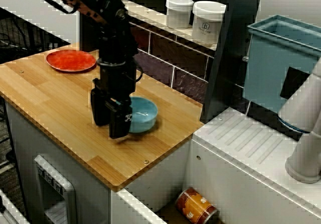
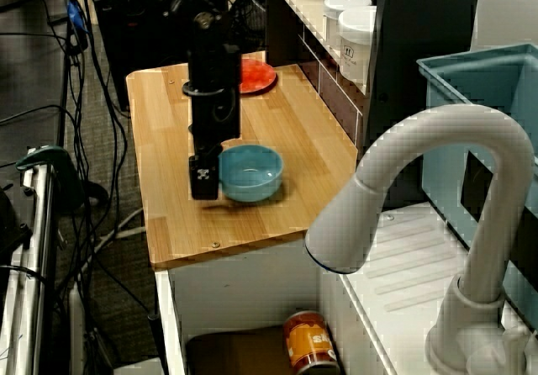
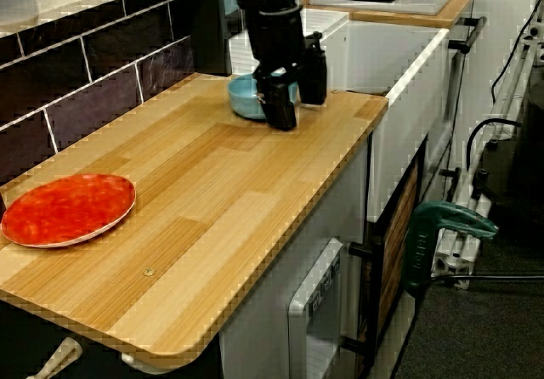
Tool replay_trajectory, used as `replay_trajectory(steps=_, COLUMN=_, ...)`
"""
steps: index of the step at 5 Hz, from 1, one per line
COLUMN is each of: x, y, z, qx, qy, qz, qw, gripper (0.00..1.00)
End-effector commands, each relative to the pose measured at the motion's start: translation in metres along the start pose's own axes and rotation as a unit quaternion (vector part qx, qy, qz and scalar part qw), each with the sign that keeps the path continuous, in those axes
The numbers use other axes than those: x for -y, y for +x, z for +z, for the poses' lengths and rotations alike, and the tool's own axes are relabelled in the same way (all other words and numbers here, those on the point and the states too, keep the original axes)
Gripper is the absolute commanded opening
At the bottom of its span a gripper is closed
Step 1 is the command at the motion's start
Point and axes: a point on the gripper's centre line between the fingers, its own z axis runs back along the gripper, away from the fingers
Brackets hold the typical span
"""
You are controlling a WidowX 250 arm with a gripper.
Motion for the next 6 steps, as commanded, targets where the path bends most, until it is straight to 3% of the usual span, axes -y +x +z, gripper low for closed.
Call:
replay_trajectory(steps=1, x=-0.007, y=-0.002, z=0.032, qx=0.018, qy=-0.019, qz=-0.005, qw=0.9997, gripper=1.0)
replay_trajectory(steps=3, x=-0.017, y=-0.014, z=0.068, qx=0.035, qy=-0.051, qz=-0.003, qw=0.9981, gripper=1.0)
replay_trajectory(steps=4, x=-0.019, y=-0.006, z=0.076, qx=0.05, qy=-0.049, qz=0.001, qw=0.9976, gripper=1.0)
replay_trajectory(steps=6, x=-0.02, y=0.019, z=0.064, qx=0.09, qy=-0.029, qz=0.005, qw=0.9955, gripper=1.0)
